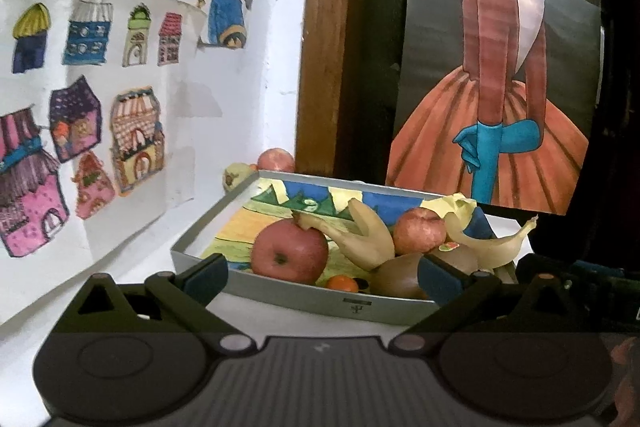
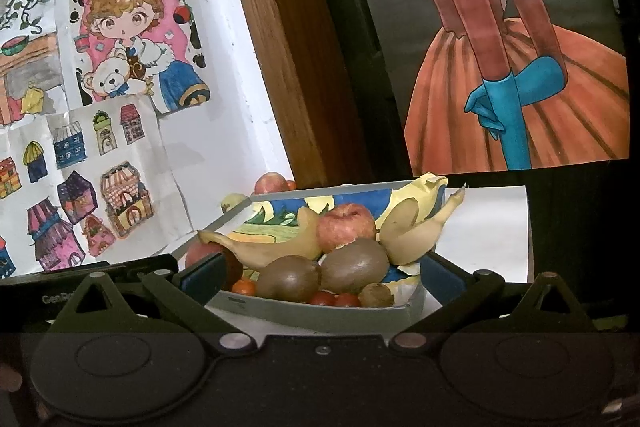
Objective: Organize fruits
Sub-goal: 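Withdraw both open tools back from the tray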
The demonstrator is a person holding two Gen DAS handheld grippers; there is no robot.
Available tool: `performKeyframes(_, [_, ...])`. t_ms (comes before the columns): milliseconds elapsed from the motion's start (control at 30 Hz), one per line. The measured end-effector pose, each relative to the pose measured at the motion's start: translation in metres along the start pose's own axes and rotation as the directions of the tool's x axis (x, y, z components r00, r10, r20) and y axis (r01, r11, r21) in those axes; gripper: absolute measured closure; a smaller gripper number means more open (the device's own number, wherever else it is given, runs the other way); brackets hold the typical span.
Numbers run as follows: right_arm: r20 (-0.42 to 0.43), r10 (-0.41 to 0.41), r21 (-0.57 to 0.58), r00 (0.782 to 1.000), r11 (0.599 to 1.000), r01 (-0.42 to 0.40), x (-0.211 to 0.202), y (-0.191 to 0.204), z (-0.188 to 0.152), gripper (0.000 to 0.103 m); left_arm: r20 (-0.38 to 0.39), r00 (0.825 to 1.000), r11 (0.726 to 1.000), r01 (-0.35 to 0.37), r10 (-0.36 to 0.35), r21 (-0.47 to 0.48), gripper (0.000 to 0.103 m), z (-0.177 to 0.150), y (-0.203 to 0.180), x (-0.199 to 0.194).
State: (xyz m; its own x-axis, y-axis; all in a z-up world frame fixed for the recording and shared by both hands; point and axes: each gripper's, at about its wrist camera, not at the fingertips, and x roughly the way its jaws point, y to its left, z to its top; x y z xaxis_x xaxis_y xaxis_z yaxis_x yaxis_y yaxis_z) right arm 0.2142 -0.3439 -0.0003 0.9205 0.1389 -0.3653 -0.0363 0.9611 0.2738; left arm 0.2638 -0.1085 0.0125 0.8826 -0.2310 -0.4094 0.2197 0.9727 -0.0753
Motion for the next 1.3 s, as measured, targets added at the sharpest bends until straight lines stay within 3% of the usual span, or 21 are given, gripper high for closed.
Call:
performKeyframes(800, [0.038, -0.01, -0.046, 0.999, 0.999, 0.012, -0.052, 0.034, -0.006, 0.001, 0.099, 0.995, 0.999, -0.005, 0.009, -0.038, 0.0, -0.006, 0.02, -0.073])
performKeyframes(1300, [0.091, -0.069, -0.07, 0.993, 0.995, 0.076, -0.095, 0.059, -0.025, 0.001, 0.149, 0.988, 0.997, -0.018, 0.029, -0.074, 0.0, -0.02, 0.036, -0.118])
